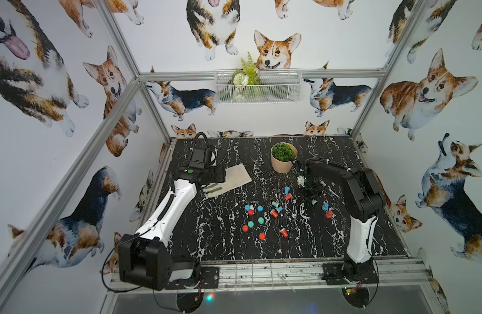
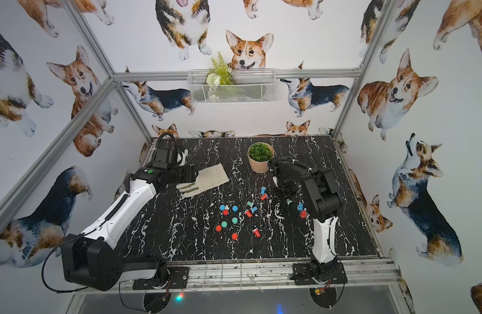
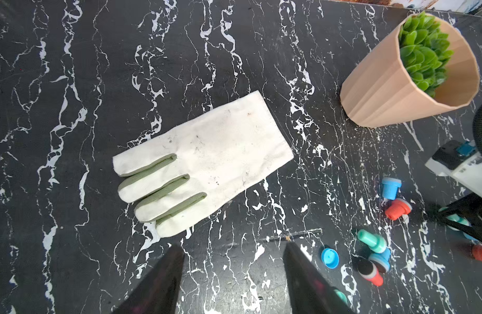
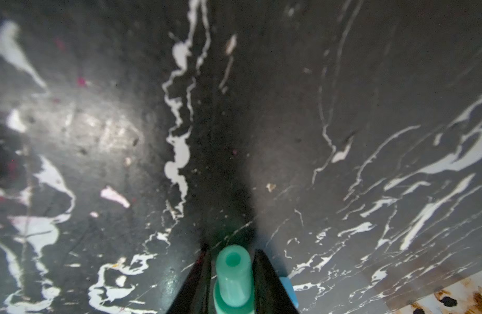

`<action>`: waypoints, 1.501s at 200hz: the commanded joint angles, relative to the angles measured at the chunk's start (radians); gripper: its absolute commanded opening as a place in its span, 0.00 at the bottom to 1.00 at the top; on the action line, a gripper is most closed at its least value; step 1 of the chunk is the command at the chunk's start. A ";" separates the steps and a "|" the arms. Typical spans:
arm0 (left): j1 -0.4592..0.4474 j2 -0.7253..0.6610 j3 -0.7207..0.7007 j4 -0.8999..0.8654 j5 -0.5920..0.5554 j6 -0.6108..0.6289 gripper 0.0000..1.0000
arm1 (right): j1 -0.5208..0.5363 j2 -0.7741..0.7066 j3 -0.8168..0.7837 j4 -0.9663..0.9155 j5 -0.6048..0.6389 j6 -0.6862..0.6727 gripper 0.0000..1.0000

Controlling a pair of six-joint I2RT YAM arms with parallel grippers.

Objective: Close the stamp cap
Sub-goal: Pick up the stamp from the center of the board.

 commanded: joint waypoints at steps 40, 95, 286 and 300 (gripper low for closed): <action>0.002 0.000 0.007 0.002 -0.001 0.009 0.63 | -0.020 -0.024 -0.008 -0.013 -0.035 0.079 0.19; 0.000 -0.009 -0.003 0.024 0.016 0.007 0.62 | -0.020 -0.177 -0.018 0.026 -0.198 0.235 0.15; -0.477 -0.002 0.072 0.317 0.197 -0.195 0.62 | 0.125 -0.740 -0.420 0.935 -0.468 1.529 0.03; -0.494 0.012 0.081 0.326 0.197 -0.209 0.62 | 0.128 -0.752 -0.433 0.958 -0.449 1.589 0.03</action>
